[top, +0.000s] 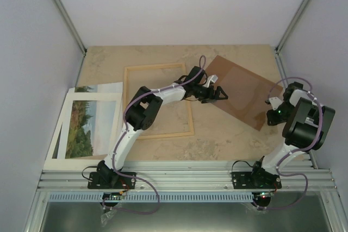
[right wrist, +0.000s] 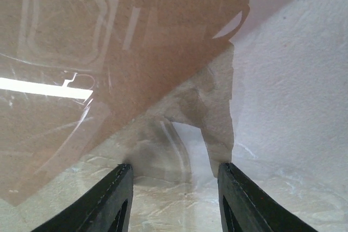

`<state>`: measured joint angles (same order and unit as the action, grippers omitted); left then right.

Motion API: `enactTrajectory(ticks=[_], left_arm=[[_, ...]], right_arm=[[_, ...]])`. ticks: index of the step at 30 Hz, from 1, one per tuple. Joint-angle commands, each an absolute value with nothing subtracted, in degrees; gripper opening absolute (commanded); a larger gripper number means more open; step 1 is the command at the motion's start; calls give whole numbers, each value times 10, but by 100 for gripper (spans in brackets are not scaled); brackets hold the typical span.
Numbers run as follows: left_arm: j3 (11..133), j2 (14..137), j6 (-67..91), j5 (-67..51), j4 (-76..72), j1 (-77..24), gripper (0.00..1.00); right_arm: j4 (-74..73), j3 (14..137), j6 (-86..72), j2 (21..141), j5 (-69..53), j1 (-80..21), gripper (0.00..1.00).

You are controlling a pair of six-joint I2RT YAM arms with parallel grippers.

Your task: Put the photo into the frame

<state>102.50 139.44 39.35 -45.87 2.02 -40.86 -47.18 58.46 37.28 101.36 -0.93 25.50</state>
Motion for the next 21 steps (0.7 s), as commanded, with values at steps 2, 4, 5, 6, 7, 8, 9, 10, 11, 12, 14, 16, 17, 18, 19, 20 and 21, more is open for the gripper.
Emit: enactTrajectory(ticks=[2,4,5,6,7,8,9,10,11,12,14,16,17,18,19,20,21], left_arm=[[1060,1439,404,-447,43,-428,99],[1067,1443,405,-456,37,-431,97],[1068,1442,405,-462,32,-431,94],[1068,1440,402,-463,30,-430,89],[1066,1434,400,-463,29,-430,85],[1060,1426,399,-463,23,-428,79],[1048,1416,401,-460,13,-426,71],[1035,1405,406,-456,4,-424,65],[1017,1394,413,-453,-16,-420,60],[1000,1381,421,-448,-30,-413,58],[977,1360,427,-437,-44,-405,51],[969,1344,426,-425,-45,-399,42],[968,1339,425,-424,-46,-397,37],[969,1335,422,-427,-47,-397,29],[972,1333,416,-427,-41,-397,21],[976,1331,408,-425,-36,-398,9],[979,1328,399,-424,-31,-398,3]], right_arm=[[-442,492,374,1140,-100,221,44],[-441,493,374,1139,-100,218,45],[-442,493,374,1139,-100,217,44],[-442,491,374,1138,-101,217,45],[-443,492,375,1137,-101,217,45],[-443,491,375,1135,-103,217,45],[-445,491,376,1132,-105,217,45],[-447,492,377,1128,-108,217,45],[-450,493,379,1123,-113,217,46],[-453,494,381,1119,-116,217,46],[-459,499,385,1106,-124,217,47],[-469,505,393,1091,-131,218,49],[-474,511,397,1083,-138,219,50],[-482,518,400,1072,-147,220,51],[-492,526,406,1061,-158,221,53],[-501,536,414,1044,-179,223,54],[-509,546,421,1029,-194,225,57]])
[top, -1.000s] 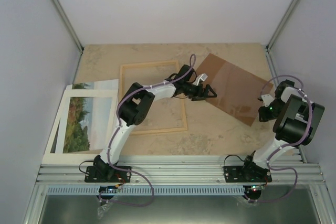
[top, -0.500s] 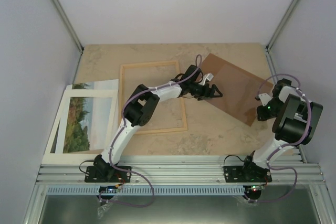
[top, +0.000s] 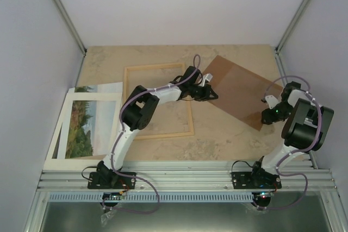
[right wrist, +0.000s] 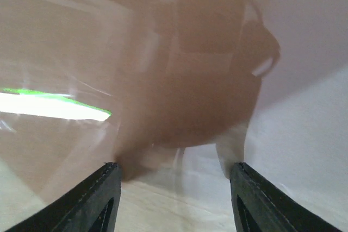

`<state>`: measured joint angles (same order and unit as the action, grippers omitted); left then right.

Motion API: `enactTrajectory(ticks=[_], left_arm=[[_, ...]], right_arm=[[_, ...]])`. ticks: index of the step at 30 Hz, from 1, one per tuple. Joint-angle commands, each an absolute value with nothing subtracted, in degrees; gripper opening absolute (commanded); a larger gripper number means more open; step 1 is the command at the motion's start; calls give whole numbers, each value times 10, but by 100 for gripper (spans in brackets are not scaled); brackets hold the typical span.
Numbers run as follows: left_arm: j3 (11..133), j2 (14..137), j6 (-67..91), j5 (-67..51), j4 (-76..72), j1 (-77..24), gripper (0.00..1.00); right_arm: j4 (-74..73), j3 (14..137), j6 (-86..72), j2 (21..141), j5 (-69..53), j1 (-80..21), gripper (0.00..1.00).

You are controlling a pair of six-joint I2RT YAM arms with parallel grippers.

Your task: Put the photo into the frame

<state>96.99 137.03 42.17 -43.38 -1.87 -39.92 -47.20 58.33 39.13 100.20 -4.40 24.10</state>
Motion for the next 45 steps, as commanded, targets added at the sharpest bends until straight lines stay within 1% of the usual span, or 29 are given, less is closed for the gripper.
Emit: enactTrajectory(ticks=[1,6,9,11,15,17,19,22,24,26,30,32,33,36,40,41,43,44,45], left_arm=[[981,1325,389,-421,-26,-398,0],[1004,1298,307,-403,48,-398,0],[1005,1253,187,-393,114,-398,0],[1002,1217,96,-391,175,-397,0],[981,1134,-110,-397,270,-393,0],[956,1091,-188,-394,292,-387,0],[933,1050,-261,-396,311,-379,0],[893,994,-359,-397,318,-370,0],[867,957,-415,-402,317,-365,0],[847,935,-453,-396,313,-365,0],[846,926,-453,-396,307,-359,0],[847,922,-449,-397,302,-356,0],[845,919,-449,-398,299,-356,0],[829,903,-446,-402,278,-356,0],[811,882,-441,-386,252,-357,0],[806,877,-435,-377,242,-356,0],[795,868,-412,-353,225,-354,0],[791,866,-389,-342,217,-350,0],[791,865,-370,-331,211,-345,6]], right_arm=[[-515,557,428,1014,-208,227,60],[-546,621,465,956,-288,242,80],[-554,676,473,920,-360,260,92],[-548,706,469,894,-402,265,97],[-528,739,491,851,-468,266,98],[-525,756,517,838,-473,265,98],[-559,788,580,843,-473,265,97],[-661,851,653,863,-503,266,98],[-702,873,696,863,-532,266,98],[-727,869,745,848,-554,266,98],[-768,841,813,820,-585,265,96],[-770,829,809,810,-585,264,92],[-769,822,810,806,-586,263,88],[-770,804,810,795,-597,258,65],[-770,796,792,786,-607,245,39],[-769,794,785,784,-609,243,29],[-768,794,770,781,-611,243,3],[-765,798,756,781,-613,243,1],[-762,802,741,781,-617,243,1]])
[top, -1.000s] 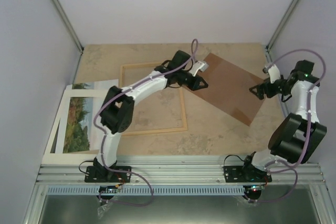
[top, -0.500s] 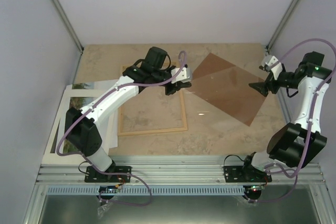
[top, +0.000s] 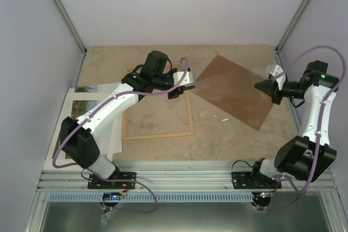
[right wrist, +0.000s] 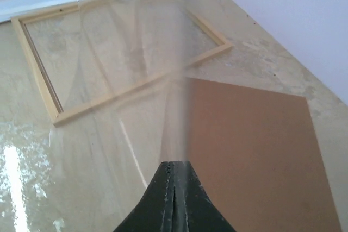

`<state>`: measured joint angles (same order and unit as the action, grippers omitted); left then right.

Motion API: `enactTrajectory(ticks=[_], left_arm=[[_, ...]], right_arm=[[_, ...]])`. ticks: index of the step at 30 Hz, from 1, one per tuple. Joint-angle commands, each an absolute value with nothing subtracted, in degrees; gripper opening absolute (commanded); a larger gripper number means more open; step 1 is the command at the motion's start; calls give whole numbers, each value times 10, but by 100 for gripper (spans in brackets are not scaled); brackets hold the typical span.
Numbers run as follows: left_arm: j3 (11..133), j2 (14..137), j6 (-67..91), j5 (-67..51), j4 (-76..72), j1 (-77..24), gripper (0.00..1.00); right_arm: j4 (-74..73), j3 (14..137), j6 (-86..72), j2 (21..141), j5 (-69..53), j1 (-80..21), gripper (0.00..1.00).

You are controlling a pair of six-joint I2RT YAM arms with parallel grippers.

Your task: Put the photo into the frame

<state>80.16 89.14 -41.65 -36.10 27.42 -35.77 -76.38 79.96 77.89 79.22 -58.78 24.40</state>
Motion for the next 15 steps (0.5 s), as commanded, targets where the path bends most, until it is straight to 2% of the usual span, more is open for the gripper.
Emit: enactTrajectory(ticks=[1,2,3,5,9,15], left_arm=[[793,867,-322,-317,204,-337,21],[803,870,-287,-309,205,-319,41],[814,876,-252,-307,213,-301,57],[832,888,-182,-300,233,-253,69],[818,901,-85,-290,255,-145,79],[756,931,-6,-227,272,-21,80]], right_arm=[[-761,815,724,782,-623,243,1],[-761,827,710,783,-635,243,1],[-762,839,699,782,-640,243,1],[-763,864,679,778,-666,243,1],[-730,883,621,752,-701,243,1],[-545,859,436,697,-732,241,1]])
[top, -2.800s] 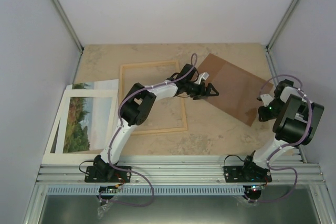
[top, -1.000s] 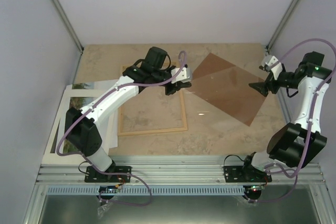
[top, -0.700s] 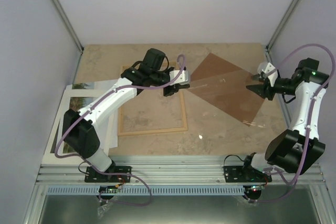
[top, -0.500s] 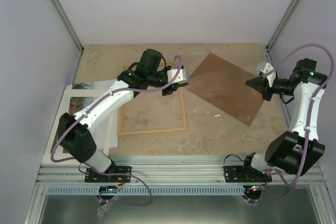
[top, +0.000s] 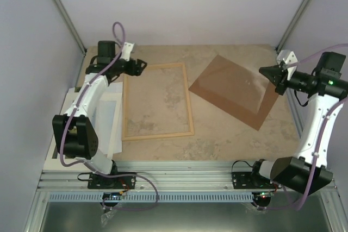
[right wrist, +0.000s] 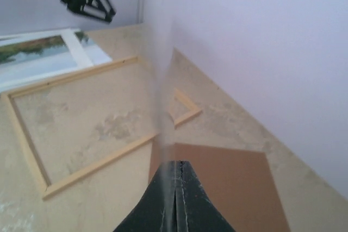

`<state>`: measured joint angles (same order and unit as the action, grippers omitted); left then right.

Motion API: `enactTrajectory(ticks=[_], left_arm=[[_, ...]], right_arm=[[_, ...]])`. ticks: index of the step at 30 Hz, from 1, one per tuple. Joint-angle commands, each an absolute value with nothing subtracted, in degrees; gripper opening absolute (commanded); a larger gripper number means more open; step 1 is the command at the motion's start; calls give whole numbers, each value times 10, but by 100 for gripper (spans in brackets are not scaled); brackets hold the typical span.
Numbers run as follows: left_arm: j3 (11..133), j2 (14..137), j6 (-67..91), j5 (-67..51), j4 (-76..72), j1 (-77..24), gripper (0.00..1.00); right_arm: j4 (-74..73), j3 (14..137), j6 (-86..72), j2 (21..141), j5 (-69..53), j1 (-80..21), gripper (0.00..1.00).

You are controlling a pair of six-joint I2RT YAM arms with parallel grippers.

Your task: Put the photo into the frame

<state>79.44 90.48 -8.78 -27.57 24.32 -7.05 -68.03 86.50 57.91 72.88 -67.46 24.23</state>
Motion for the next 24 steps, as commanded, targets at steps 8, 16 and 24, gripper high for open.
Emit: enactTrajectory(ticks=[8,16,24], left_arm=[[715,988,4,-181,305,49,74],[705,1039,1,-133,308,49,66],[692,1072,5,-127,301,48,61]], right_arm=[[-418,847,285,675,-753,211,1],[-335,816,180,657,-750,168,1],[-277,787,105,650,-741,136,1]])
